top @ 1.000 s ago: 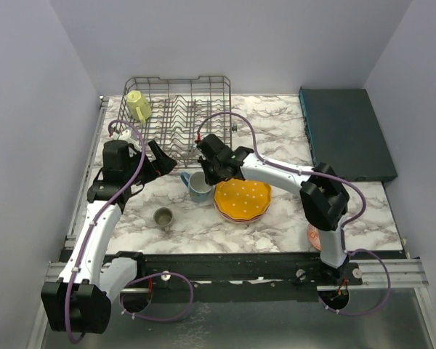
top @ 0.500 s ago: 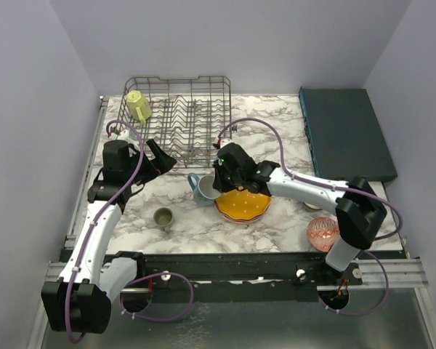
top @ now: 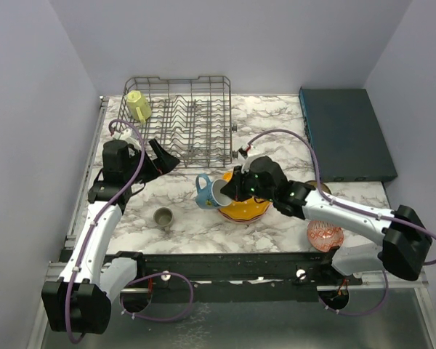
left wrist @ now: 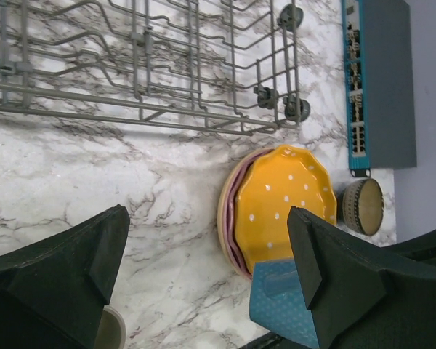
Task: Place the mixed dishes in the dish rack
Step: Pick up the cup at the center of the board.
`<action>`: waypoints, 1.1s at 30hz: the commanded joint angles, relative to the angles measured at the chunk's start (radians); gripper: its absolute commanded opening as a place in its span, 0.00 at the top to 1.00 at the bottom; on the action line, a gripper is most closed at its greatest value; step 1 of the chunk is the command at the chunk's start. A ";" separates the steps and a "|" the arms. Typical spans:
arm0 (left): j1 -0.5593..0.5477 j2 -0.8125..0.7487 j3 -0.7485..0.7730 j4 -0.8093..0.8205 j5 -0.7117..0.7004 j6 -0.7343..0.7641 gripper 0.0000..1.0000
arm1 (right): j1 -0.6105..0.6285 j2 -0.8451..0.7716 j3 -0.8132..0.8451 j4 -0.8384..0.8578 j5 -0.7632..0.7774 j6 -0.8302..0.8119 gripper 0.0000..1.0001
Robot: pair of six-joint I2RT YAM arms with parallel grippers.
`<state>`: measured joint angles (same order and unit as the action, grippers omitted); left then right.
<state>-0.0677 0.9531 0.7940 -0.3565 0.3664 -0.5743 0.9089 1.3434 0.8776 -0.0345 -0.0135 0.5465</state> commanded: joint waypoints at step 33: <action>-0.089 -0.136 -0.079 0.762 0.490 -0.543 0.01 | 0.005 -0.576 -0.225 0.422 0.068 0.250 0.99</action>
<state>-0.1459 0.8375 0.7380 0.2935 0.8330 -1.0466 0.9096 0.7715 0.6544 0.2028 0.0471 0.7231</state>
